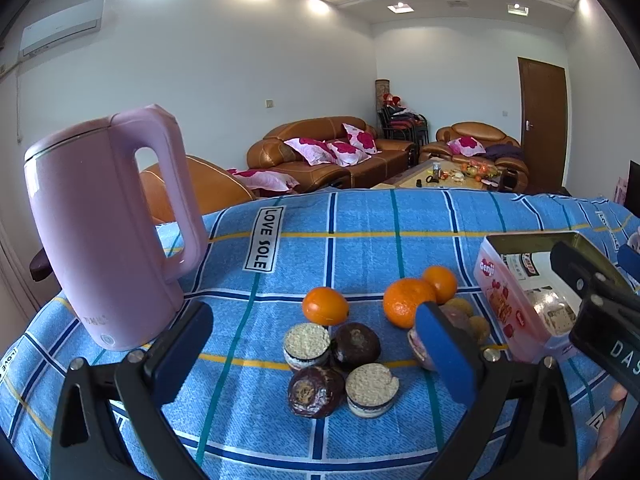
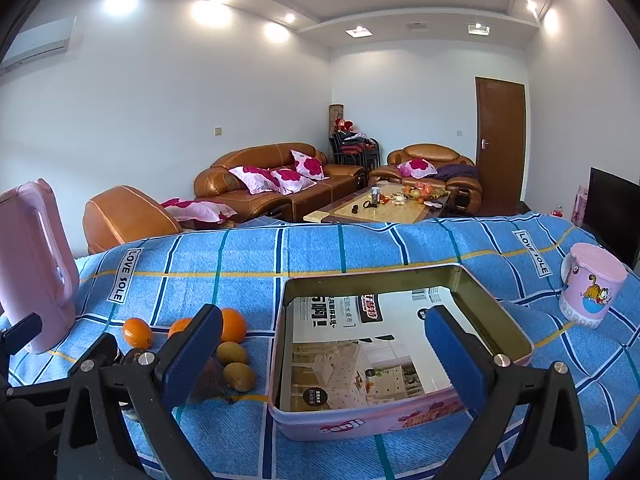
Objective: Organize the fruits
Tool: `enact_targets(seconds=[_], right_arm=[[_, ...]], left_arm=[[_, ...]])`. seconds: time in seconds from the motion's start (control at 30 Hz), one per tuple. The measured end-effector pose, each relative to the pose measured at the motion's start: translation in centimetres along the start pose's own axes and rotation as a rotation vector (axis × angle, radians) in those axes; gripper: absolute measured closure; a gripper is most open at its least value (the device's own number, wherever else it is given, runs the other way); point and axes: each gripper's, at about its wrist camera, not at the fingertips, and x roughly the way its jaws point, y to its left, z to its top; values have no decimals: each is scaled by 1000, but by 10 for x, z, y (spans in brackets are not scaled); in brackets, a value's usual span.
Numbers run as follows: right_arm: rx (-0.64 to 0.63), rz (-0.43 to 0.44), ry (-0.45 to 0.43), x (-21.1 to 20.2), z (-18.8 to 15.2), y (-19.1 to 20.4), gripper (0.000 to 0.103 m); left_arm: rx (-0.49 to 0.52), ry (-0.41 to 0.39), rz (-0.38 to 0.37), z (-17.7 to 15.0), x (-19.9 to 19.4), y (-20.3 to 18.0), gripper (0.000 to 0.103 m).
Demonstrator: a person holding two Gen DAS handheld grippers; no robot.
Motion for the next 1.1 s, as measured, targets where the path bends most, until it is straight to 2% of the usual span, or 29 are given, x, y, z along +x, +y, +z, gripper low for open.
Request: enact_targets(seconds=[1.1], right_arm=[[6,13,6,0,1,-2,1]], left_arm=[[-16,28,4,-1,6,4,0]])
